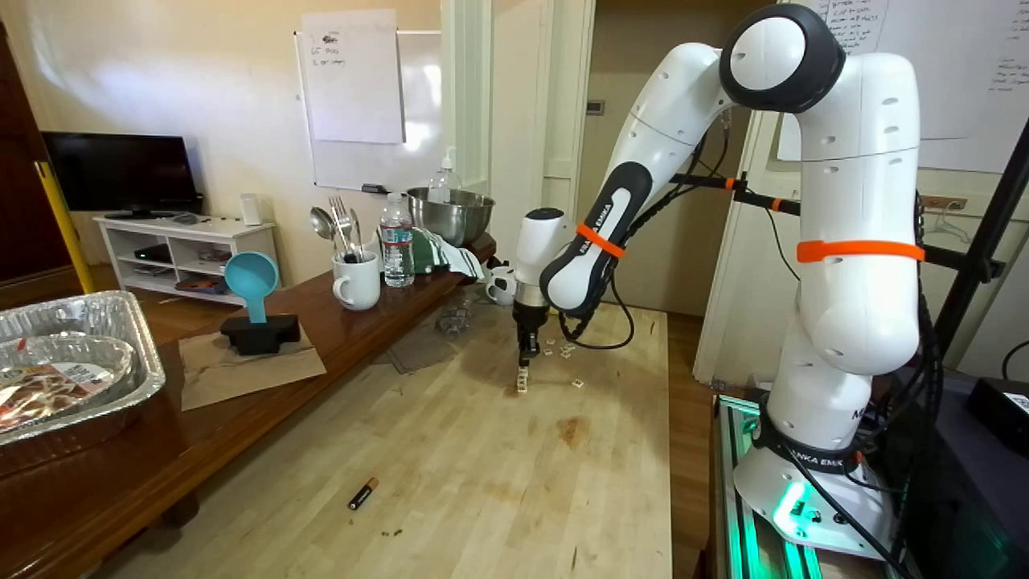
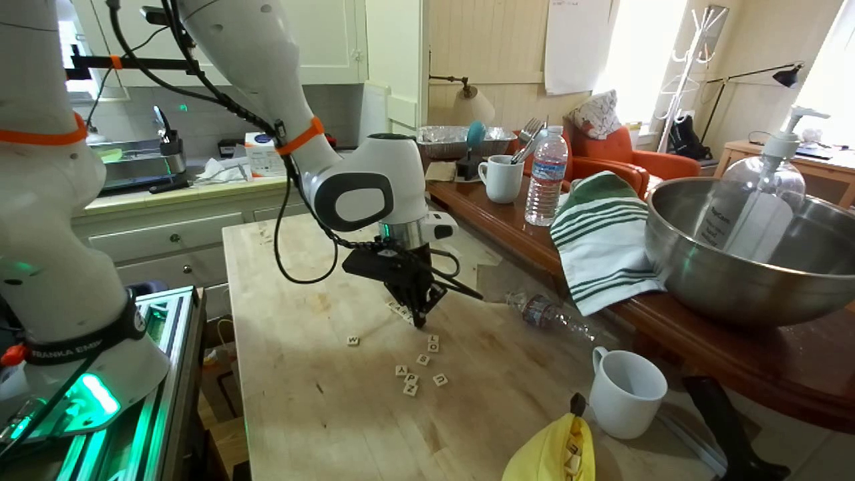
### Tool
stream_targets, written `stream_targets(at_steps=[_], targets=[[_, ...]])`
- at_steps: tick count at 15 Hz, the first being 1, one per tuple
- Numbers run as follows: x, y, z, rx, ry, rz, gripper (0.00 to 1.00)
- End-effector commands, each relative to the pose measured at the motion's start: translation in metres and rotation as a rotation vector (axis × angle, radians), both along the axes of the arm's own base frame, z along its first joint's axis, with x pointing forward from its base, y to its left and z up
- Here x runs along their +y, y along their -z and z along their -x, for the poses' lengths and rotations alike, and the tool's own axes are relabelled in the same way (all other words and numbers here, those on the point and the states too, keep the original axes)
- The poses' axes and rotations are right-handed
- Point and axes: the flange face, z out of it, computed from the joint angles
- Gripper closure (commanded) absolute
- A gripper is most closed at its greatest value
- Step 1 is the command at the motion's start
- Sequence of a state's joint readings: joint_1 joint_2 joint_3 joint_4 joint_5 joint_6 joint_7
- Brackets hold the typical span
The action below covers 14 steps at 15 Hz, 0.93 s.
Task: Replace the tile letter s with tile letter t, then add tile letter h to the word
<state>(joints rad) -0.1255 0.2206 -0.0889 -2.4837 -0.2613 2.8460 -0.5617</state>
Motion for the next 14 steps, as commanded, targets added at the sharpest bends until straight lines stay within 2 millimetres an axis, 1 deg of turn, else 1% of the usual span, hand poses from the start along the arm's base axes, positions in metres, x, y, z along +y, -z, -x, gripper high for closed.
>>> stream_targets(at_steps=[1, 14], targets=[[0.002, 0.004, 0.004, -0.001, 0.002, 0.013, 1.00], [0.003, -0.006, 0.007, -0.024, -0.009, 0.014, 1.00]])
